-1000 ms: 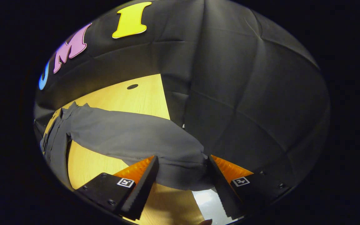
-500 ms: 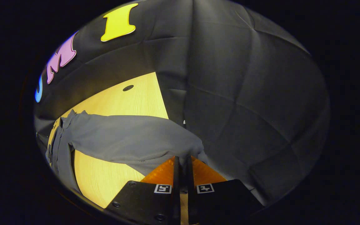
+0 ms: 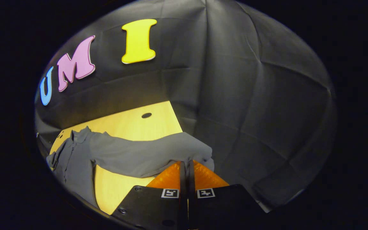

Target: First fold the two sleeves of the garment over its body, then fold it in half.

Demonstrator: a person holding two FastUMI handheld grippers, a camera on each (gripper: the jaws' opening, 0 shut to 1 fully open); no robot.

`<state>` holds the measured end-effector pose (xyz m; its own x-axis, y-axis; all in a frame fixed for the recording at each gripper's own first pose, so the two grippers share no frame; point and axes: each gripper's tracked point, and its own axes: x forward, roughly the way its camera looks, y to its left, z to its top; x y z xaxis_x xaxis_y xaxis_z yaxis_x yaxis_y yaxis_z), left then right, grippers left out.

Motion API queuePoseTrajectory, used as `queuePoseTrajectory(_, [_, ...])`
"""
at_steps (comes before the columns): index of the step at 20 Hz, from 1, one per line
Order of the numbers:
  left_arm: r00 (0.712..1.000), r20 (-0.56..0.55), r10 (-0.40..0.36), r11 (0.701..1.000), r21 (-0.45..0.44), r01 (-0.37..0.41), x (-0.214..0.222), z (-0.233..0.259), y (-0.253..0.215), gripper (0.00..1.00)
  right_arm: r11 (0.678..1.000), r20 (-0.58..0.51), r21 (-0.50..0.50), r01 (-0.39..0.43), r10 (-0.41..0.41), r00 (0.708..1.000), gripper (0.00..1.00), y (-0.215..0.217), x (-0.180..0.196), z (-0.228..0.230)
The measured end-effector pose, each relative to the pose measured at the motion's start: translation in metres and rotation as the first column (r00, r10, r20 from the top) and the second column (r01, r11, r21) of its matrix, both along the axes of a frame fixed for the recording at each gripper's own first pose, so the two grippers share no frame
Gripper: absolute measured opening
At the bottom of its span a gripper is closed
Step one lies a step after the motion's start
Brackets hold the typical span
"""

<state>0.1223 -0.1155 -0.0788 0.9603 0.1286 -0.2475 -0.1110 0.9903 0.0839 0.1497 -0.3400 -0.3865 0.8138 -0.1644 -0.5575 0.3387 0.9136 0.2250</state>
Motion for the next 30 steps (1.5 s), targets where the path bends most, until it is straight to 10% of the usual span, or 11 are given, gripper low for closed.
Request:
queuePoseTrajectory(16, [0.996,0.087,0.008,0.999,-0.04,-0.005,-0.003,0.024,0.108,0.96,0.989,0.371,-0.101,-0.105,0.136,0.919,0.06,0.149,0.053,0.234])
queuePoseTrajectory(30, [0.991,0.084,0.106,0.994,-0.021,-0.105,-0.029,0.014,0.225,0.96,0.903,0.391,-0.137,-0.408,0.428,0.815,0.06,0.378,0.096,0.267])
